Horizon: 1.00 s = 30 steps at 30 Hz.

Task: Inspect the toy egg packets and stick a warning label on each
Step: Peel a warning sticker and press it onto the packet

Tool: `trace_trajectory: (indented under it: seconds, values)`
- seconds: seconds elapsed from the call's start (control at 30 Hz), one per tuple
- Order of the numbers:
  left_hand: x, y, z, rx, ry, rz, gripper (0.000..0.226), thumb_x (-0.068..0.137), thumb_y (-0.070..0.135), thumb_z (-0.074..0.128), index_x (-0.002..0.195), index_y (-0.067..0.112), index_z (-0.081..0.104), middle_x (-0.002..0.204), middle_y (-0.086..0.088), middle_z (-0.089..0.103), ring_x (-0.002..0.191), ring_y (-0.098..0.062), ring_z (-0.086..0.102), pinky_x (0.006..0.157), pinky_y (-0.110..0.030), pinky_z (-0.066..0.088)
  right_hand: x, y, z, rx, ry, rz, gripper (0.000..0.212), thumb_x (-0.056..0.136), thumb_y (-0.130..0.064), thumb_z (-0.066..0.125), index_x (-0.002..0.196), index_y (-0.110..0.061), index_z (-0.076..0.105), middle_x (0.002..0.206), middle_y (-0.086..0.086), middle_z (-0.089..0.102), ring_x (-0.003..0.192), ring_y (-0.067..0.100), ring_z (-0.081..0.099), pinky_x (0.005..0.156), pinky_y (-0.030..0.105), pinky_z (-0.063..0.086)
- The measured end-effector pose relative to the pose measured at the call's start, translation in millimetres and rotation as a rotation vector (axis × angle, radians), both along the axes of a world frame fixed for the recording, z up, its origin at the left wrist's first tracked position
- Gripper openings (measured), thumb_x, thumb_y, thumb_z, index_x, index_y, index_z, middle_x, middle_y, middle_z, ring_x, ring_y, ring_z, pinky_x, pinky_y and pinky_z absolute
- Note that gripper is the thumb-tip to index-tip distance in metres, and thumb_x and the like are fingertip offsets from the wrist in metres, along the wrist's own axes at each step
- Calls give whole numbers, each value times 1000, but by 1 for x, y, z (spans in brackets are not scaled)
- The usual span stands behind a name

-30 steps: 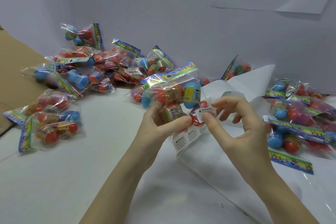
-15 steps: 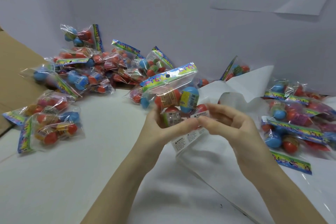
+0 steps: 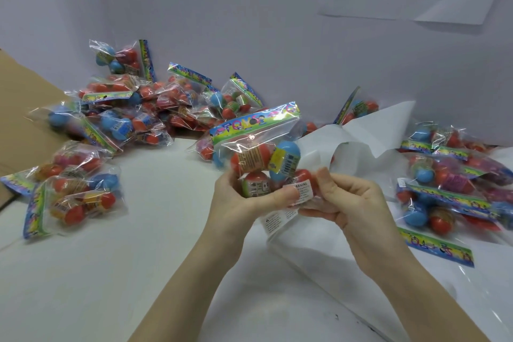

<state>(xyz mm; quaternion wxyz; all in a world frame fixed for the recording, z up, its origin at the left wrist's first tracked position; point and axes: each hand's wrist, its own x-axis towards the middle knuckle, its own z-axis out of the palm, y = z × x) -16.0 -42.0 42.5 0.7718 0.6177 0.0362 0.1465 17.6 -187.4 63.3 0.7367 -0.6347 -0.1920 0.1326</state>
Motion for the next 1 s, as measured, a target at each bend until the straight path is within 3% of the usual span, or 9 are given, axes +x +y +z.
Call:
trace_trajectory:
  seconds: [0.27,0.4,0.53,0.63,0.7,0.73,0.87,0.93,1.0]
  values:
    - [-1,0,2,109,-16,0,67,36,33,92,96,15,67,85,1,75,78,-14,71,64,-22,55,3,-8,6,-132,-38,139,22,50,-43,69,70,-34,76,73,-2,74,71,11,71,52,18,52]
    - [-1,-4,2,191,-50,65,35,51,44,85,73,24,67,67,11,71,60,2,64,49,-10,46,9,-20,13,-198,-12,152,21,52,-40,70,69,-30,77,68,-2,72,63,8,69,51,16,50]
    - [2,1,3,101,-116,145,84,45,87,57,89,15,66,82,2,73,54,-10,61,43,-19,46,23,-37,22,134,35,-123,19,57,-34,67,66,-20,76,66,-1,72,62,7,69,53,13,49]
    - [3,6,3,5,-132,332,62,69,73,50,84,15,66,76,3,72,51,-11,60,44,-17,43,35,-43,21,533,162,-223,71,57,-48,70,117,-11,59,103,6,70,89,10,69,69,19,55]
    - [5,6,1,59,-106,504,43,82,54,40,79,20,66,74,5,70,57,-11,60,51,-17,43,35,-40,18,547,271,-199,118,45,-62,71,141,-10,27,115,9,61,96,13,67,82,27,55]
    - [6,7,-1,116,-88,598,37,86,49,41,76,21,65,74,7,68,62,-12,59,57,-19,43,34,-35,15,477,280,-186,111,52,-63,66,142,-9,27,119,10,60,93,11,68,83,26,54]
    - [4,31,-5,488,41,1032,12,88,23,58,86,13,64,93,-1,65,97,-23,57,93,-41,38,22,-17,-1,-351,-379,-429,71,76,-52,57,138,-23,40,120,-4,61,90,-1,64,79,14,49]
    - [-2,59,-9,756,186,1202,30,82,21,57,105,4,64,123,-16,56,125,-34,41,104,-50,24,24,-19,-12,-732,-942,-586,56,83,-39,63,131,-12,51,93,2,71,69,17,66,62,27,52]
    - [-11,89,-18,897,446,1208,48,79,17,62,125,5,53,148,-17,31,141,-33,16,108,-57,10,23,-19,-17,-846,-1138,-633,49,76,-26,73,118,-4,61,75,7,71,55,25,63,54,31,52]
